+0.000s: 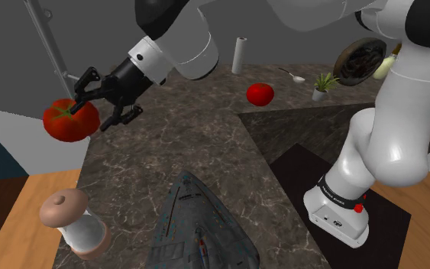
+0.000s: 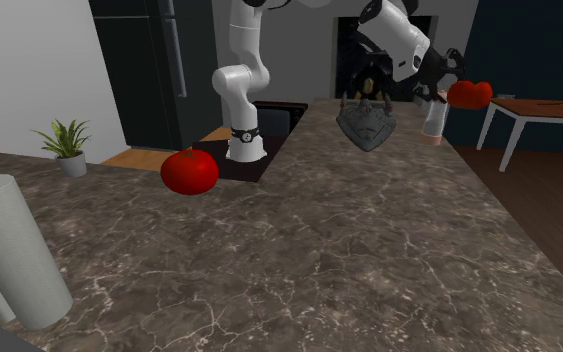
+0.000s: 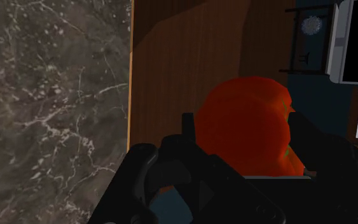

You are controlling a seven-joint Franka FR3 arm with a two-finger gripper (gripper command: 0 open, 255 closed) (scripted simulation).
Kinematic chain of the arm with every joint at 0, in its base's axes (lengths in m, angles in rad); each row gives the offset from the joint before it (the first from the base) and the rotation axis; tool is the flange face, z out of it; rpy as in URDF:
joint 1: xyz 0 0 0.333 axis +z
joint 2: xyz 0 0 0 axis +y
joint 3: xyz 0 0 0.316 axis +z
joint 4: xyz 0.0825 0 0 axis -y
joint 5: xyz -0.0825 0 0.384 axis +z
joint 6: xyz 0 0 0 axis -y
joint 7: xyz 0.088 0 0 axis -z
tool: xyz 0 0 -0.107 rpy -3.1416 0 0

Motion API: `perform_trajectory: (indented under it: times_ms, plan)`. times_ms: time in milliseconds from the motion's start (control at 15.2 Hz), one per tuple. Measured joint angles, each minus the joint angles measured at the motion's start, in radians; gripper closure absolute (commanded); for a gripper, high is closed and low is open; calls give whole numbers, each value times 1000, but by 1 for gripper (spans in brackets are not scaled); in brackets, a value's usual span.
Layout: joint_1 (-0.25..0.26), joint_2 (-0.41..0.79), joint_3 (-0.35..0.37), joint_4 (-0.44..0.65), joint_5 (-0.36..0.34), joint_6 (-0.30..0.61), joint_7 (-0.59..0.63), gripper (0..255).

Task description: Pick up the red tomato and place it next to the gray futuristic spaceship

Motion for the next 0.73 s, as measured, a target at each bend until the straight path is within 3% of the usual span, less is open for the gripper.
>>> perform_trajectory:
  times_ms: [264, 726]
  plan:
    - [52, 59, 31, 46, -5, 77, 33, 255]
    - [46, 112, 52, 41, 80, 116, -71, 255]
